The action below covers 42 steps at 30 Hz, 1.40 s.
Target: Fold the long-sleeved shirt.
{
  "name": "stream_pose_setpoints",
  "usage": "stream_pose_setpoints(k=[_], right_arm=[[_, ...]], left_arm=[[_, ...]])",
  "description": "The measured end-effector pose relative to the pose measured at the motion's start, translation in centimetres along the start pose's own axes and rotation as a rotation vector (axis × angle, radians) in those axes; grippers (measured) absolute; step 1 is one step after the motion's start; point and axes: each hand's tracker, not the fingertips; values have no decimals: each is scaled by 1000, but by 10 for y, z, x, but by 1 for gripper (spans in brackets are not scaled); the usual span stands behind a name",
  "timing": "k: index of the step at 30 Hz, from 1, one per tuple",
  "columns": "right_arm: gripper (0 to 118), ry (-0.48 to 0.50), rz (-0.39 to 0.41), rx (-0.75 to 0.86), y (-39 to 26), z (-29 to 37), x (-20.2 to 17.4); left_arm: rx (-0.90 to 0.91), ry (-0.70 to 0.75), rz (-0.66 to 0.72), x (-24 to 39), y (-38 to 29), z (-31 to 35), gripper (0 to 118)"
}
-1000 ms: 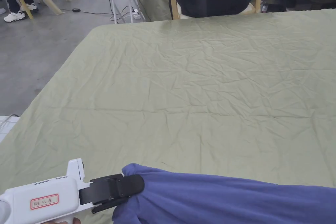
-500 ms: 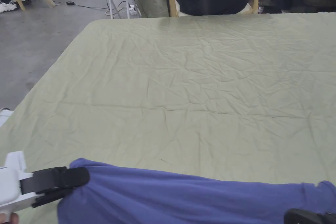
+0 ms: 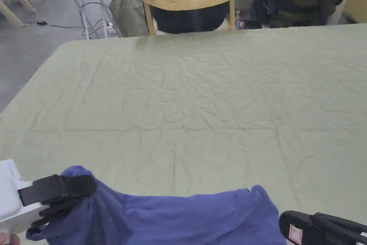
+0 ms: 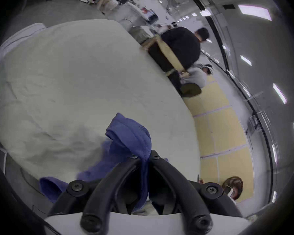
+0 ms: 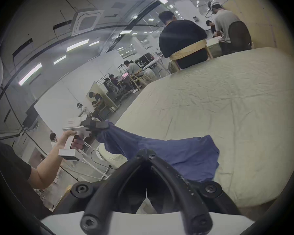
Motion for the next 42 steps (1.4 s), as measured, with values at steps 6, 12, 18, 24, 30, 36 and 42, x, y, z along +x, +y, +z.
stream_pose_setpoints(k=[6, 12, 18, 24, 30, 36, 42], right_arm=[[1, -74, 27, 37, -11, 51, 4], [1, -102, -3, 77, -24, 85, 14], [1, -116, -26, 85, -30, 91, 25], [1, -100, -28, 71, -30, 82, 26], [1, -65, -21, 81, -29, 76, 23], [1, -36, -46, 73, -26, 61, 28], [1, -18, -34, 57, -22, 53, 23]], left_arm=[[-126, -31, -34, 84, -60, -109, 6], [-251, 41, -30, 98, -109, -212, 6], [-317, 123, -31, 89, -138, -258, 6], [-304, 54, -78, 91, -141, -268, 118], [-120, -153, -182, 112, -102, -183, 116], [6, 262, -439, 79, -98, -131, 2], [-245, 363, -588, 47, -152, -184, 2]])
